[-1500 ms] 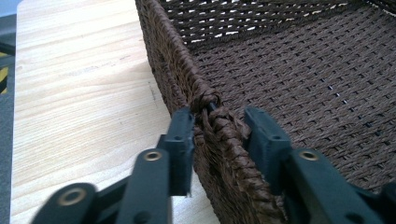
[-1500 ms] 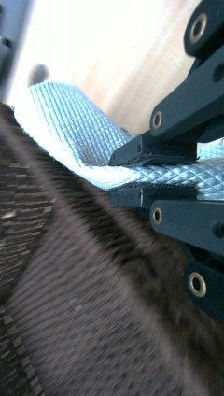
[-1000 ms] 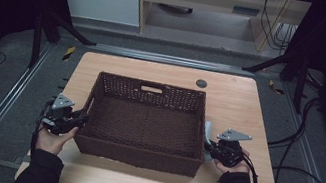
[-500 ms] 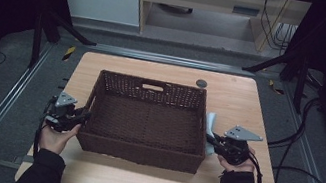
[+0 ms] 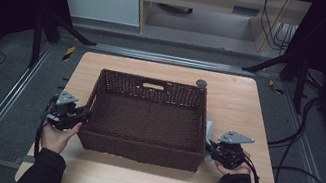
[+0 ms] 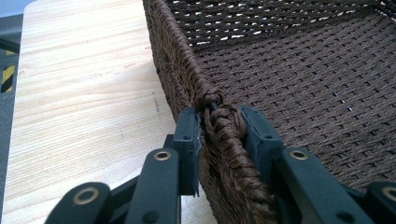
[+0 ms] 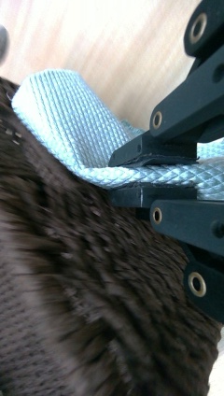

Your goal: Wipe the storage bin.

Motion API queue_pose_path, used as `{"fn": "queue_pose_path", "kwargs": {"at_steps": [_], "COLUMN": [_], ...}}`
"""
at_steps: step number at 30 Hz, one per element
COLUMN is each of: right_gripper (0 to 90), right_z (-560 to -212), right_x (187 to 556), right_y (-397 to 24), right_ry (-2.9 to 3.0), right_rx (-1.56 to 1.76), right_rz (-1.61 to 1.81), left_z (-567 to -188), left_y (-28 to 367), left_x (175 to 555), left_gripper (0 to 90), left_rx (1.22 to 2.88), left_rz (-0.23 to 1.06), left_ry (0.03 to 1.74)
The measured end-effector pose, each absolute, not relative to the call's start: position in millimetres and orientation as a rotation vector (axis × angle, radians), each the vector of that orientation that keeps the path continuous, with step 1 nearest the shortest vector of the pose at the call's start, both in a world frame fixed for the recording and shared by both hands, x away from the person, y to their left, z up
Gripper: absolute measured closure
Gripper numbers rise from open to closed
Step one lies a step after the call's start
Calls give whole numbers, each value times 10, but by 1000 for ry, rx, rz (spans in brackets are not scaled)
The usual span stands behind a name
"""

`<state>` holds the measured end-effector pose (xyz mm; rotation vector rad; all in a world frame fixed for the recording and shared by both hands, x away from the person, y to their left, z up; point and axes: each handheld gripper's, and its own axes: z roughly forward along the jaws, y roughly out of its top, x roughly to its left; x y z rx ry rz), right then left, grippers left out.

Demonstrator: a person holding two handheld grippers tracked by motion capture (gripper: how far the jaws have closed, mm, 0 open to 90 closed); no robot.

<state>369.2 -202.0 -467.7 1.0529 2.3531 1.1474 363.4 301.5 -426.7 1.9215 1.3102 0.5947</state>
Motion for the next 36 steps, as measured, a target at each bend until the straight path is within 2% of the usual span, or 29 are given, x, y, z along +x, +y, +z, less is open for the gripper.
{"fn": "queue_pose_path", "kwargs": {"at_steps": [6,17,31,36], "right_gripper": [818,818,819,818], "right_z": [-4763,-4271,-4766,-4683], "right_x": [3701,3567,3548,3540], "right_y": [-1992,-2090,-2053,-2070], "right_ry": [2399,2229,2406,2375], "right_rx": [1074,987,1078,1067], "right_rz": [1107,1281,1107,1149], "left_z": [-4266,-4271,-4269,-4267], "left_y": [3015,3015,3007,2995], "left_x": [3636,3733,3738,3746], "left_gripper": [686,683,681,680], "left_rx": [1919,1907,1912,1913], "left_rz": [593,579,601,601], "left_ry": [1314,1327,1326,1333]}}
